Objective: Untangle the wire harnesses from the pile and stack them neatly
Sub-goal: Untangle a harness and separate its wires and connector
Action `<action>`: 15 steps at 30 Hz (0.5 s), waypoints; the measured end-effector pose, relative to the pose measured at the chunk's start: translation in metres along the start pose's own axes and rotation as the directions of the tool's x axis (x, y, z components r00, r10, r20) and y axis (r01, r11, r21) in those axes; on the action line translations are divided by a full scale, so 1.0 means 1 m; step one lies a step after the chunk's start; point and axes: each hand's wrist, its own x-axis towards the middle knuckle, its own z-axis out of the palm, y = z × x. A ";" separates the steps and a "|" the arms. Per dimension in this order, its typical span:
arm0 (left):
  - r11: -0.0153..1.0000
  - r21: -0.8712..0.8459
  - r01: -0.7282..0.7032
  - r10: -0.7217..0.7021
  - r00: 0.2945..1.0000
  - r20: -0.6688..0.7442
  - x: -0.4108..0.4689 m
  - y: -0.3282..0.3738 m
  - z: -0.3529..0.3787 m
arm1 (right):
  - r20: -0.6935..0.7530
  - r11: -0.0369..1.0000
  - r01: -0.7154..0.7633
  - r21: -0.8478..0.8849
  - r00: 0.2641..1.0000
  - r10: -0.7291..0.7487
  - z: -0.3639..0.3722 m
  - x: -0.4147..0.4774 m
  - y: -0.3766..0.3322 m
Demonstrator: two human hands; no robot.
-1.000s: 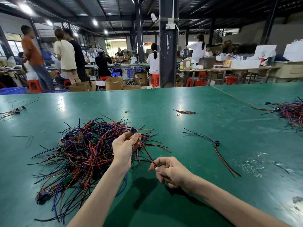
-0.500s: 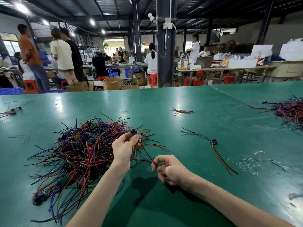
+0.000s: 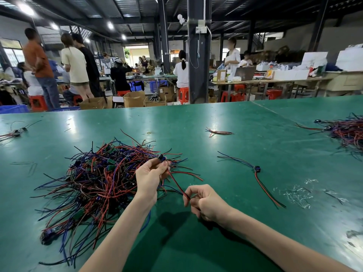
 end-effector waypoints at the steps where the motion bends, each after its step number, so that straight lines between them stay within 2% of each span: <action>1: 1.000 0.001 -0.001 0.001 1.000 -0.001 0.000 0.000 0.000 | 0.003 1.000 -0.002 0.001 1.000 0.002 0.000 0.000 -0.001; 9: 1.000 0.008 -0.028 0.028 1.000 -0.012 -0.002 0.001 -0.001 | 0.157 0.987 -0.130 0.091 0.981 0.115 -0.013 0.000 -0.008; 15: 1.000 0.021 0.020 -0.021 0.999 0.030 -0.005 -0.005 0.001 | 0.382 0.986 -0.143 0.090 0.919 0.099 -0.025 -0.005 -0.012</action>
